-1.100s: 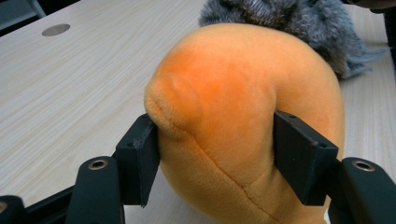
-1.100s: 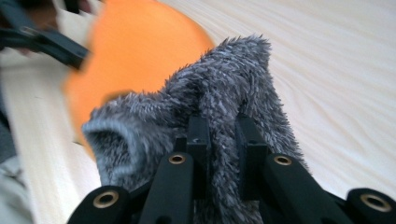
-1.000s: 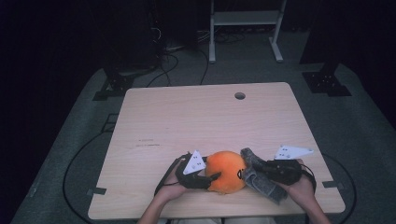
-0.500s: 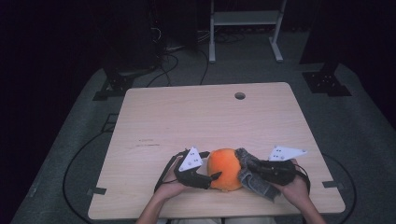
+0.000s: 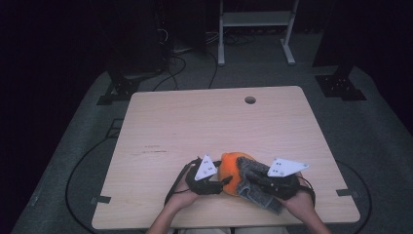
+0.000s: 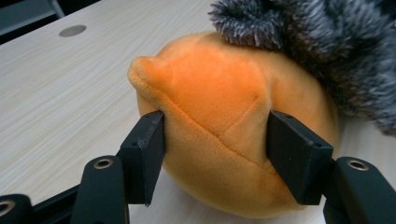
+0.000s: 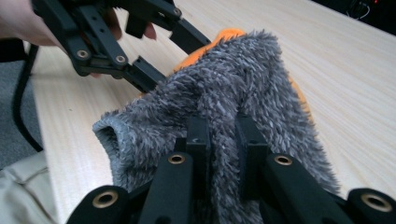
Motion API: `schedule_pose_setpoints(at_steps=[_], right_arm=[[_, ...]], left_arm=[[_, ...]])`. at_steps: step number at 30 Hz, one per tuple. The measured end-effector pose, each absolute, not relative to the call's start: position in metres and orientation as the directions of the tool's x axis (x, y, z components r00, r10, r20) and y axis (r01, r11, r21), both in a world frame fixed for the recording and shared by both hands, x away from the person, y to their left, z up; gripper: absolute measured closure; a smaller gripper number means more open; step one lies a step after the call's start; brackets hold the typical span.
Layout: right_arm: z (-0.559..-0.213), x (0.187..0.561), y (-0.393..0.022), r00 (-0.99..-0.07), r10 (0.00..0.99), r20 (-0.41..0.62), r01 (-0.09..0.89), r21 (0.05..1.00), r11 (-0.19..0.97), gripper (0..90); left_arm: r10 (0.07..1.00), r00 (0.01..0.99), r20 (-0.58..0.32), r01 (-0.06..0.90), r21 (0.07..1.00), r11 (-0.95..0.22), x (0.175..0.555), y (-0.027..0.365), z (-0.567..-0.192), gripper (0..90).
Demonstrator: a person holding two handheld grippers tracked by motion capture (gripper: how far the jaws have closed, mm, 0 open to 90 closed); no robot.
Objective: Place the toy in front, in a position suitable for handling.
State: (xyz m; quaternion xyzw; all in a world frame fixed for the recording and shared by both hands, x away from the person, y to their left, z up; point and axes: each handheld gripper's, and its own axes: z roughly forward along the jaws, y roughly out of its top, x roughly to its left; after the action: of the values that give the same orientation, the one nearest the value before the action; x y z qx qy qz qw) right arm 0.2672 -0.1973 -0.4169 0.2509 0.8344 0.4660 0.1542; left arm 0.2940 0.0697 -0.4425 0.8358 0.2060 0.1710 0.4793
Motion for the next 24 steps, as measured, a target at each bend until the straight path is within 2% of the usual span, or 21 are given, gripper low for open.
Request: schedule_pose_setpoints(at_steps=[4,9,14,19,24], right_arm=[[-0.422,0.278,-0.214,-0.773,0.633,-0.036,0.317,0.843,0.435,77.8],[-0.428,0.283,-0.230,-0.736,0.676,-0.037,0.361,0.823,0.438,77.7],[-0.426,0.282,-0.229,-0.734,0.678,-0.038,0.353,0.831,0.429,77.7],[-0.413,0.262,-0.212,-0.784,0.620,-0.037,0.275,0.875,0.399,77.6],[-0.419,0.259,-0.190,-0.820,0.566,-0.085,0.233,0.853,0.467,77.3]], left_arm=[[0.513,0.856,0.061,0.199,0.877,-0.437,0.297,0.074,-0.445,38.6],[0.457,0.890,-0.002,0.204,0.897,-0.393,0.298,0.078,-0.436,32.5],[0.477,0.879,0.032,0.194,0.888,-0.418,0.297,0.075,-0.437,41.0],[0.502,0.865,0.007,0.226,0.888,-0.401,0.301,0.073,-0.438,42.5],[0.511,0.859,0.033,0.217,0.881,-0.420,0.301,0.072,-0.440,42.5]])
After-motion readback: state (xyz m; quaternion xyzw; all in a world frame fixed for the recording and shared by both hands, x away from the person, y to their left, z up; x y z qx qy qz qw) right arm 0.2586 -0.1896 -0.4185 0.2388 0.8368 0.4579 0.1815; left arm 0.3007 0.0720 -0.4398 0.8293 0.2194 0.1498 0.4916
